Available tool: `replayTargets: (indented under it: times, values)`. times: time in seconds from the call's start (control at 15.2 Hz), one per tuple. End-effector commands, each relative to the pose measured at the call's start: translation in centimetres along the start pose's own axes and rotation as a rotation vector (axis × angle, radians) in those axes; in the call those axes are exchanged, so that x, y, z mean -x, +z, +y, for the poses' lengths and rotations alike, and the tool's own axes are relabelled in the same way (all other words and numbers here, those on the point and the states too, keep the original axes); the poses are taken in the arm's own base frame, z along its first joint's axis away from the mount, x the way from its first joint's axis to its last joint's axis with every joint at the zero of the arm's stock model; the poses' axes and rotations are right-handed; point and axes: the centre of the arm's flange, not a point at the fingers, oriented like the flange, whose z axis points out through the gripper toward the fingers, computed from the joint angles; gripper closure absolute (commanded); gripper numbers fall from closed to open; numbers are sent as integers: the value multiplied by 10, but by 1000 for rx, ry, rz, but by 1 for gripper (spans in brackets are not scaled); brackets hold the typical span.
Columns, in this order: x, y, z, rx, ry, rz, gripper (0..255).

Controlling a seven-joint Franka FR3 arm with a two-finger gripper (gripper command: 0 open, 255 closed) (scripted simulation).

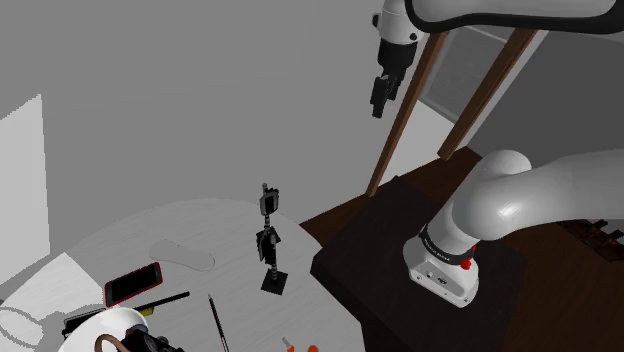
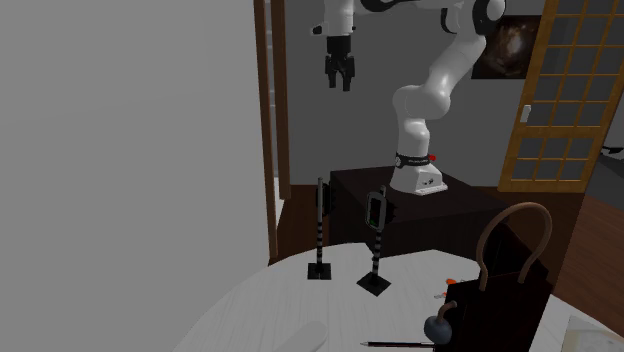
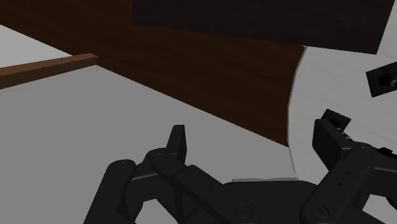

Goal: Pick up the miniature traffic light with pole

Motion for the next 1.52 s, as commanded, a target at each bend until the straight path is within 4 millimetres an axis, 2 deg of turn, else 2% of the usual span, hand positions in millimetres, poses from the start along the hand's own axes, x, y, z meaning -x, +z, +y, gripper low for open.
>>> replayTargets:
  times: [0.0, 0.73, 1.45]
  values:
    - [0, 0, 0, 0, 0, 0, 0]
    - [-68, 68, -106, -22, 252, -24, 0]
    - [-159, 137, -194, -44, 505, -48, 0]
